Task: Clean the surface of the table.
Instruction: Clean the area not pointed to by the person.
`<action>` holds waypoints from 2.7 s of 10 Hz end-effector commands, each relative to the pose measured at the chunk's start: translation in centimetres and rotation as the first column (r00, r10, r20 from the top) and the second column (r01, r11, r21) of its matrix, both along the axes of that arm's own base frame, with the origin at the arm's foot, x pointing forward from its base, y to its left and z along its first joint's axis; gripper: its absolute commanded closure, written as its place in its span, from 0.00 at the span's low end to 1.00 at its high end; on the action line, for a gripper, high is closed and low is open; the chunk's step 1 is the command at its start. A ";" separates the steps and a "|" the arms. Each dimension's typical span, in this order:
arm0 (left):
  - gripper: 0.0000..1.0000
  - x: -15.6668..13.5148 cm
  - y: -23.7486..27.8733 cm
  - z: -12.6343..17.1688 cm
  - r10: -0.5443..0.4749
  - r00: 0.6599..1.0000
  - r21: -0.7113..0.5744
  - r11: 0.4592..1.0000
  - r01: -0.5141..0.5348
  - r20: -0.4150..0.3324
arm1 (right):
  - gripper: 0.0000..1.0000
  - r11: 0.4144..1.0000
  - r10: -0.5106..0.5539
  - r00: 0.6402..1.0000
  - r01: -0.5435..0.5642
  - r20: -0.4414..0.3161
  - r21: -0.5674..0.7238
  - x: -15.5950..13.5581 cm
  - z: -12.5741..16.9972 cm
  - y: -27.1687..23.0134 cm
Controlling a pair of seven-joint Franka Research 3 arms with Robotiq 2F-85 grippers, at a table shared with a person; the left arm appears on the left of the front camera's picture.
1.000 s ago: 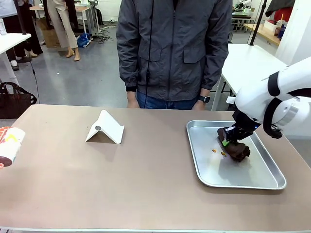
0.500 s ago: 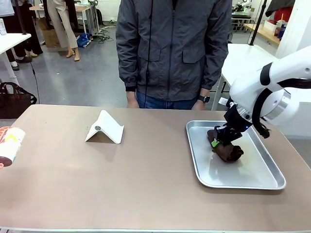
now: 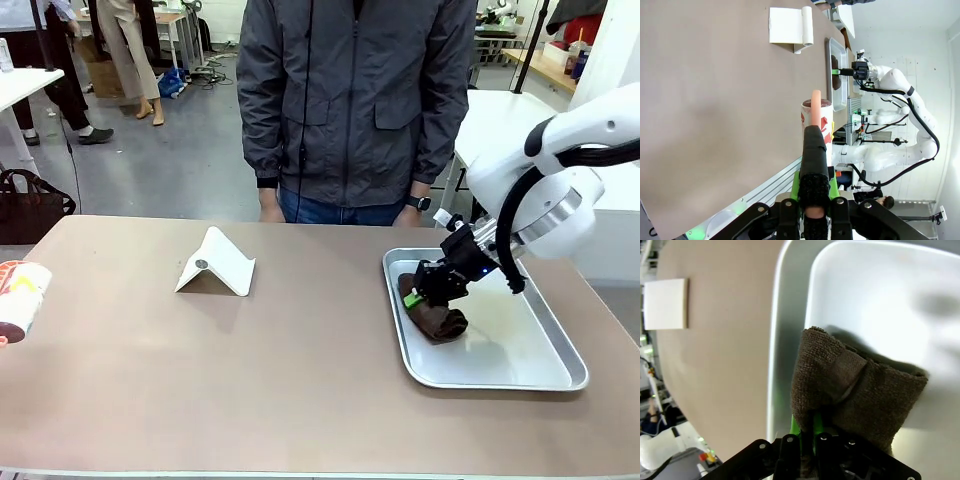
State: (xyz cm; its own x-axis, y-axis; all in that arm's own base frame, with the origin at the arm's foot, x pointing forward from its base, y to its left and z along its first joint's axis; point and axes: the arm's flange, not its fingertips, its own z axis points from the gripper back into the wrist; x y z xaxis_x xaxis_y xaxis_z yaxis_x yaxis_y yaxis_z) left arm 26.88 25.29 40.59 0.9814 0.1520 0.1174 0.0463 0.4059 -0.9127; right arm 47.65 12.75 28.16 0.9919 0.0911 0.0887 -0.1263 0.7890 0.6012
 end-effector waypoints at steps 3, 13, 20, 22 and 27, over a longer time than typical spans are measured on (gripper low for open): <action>0.78 -0.1 -0.1 0.3 0.001 1.000 -0.001 1.000 -0.001 0.004 | 0.90 1.000 -0.018 0.997 0.019 0.080 -0.015 -0.5 -1.8 1.0; 0.78 -0.1 -0.1 0.3 0.001 1.000 -0.001 1.000 -0.001 0.004 | 0.90 0.973 -0.024 0.983 0.065 0.183 -0.220 -1.3 -0.2 -7.8; 0.78 -0.1 -0.1 0.3 0.001 1.000 -0.001 1.000 -0.001 0.004 | 0.90 0.981 -0.145 0.979 0.123 0.146 0.148 -3.5 1.8 -16.3; 0.78 -0.1 -0.1 0.3 0.001 1.000 -0.001 1.000 -0.001 0.004 | 0.90 0.941 -0.098 0.990 0.059 0.103 0.333 -3.6 2.4 -17.1; 0.78 -0.1 -0.1 0.3 0.001 1.000 -0.001 1.000 -0.001 0.004 | 0.90 0.621 -0.121 0.984 0.178 -0.131 0.763 -6.4 4.6 -20.0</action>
